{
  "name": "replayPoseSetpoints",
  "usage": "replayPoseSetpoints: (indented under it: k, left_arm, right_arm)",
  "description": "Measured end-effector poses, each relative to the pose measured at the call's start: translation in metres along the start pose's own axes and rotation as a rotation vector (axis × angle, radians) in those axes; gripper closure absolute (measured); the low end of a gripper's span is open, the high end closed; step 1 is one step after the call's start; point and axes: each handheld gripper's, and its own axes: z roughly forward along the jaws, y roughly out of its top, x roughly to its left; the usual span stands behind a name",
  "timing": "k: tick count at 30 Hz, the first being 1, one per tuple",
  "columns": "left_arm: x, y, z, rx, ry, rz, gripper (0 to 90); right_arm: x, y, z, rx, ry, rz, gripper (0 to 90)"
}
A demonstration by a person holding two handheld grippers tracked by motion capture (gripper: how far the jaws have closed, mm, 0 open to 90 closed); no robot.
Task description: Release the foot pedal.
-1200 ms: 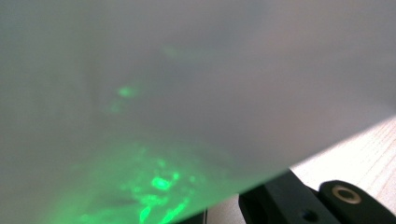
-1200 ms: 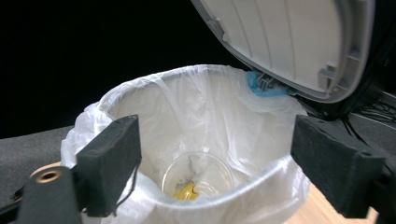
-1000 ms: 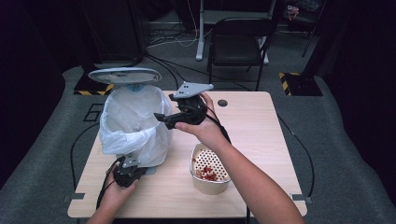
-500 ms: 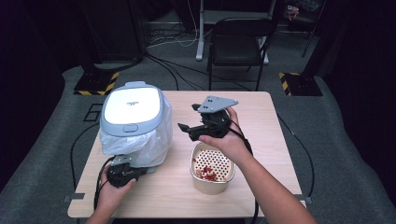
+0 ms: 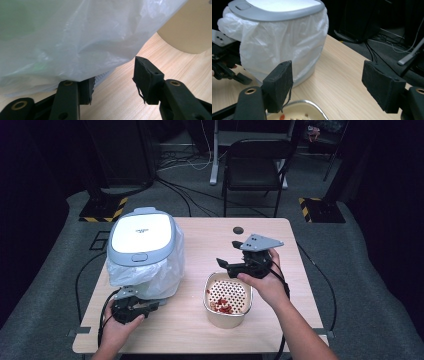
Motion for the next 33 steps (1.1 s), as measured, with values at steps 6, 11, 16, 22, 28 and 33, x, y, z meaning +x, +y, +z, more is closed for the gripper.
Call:
replayPoseSetpoints:
  k: [6, 11, 16, 22, 28, 33]
  left_arm:
    - [0.004, -0.002, -0.004, -0.022, 0.03, -0.056, 47.9]
    - [0.006, -0.002, -0.009, 0.002, 0.042, -0.08, 46.1]
    - [0.01, -0.002, -0.012, -0.025, 0.044, -0.1, 44.5]
    - [0.02, -0.008, -0.018, 0.027, 0.063, -0.011, 43.5]
    - [0.026, -0.016, -0.022, 0.021, 0.09, -0.022, 42.8]
    - [0.032, -0.022, -0.022, 0.016, 0.116, -0.018, 42.8]
  right_arm:
    - [-0.01, -0.028, -0.013, 0.02, -0.033, 0.066, 28.0]
    - [-0.018, -0.053, -0.023, 0.025, -0.1, 0.115, 29.2]
    - [-0.024, -0.076, -0.036, 0.043, -0.204, 0.137, 29.2]
    - [-0.033, -0.105, -0.047, 0.056, -0.278, 0.192, 29.0]
    - [-0.038, -0.128, -0.049, 0.107, -0.359, 0.19, 28.2]
    - [-0.044, -0.155, -0.046, 0.124, -0.389, 0.238, 27.3]
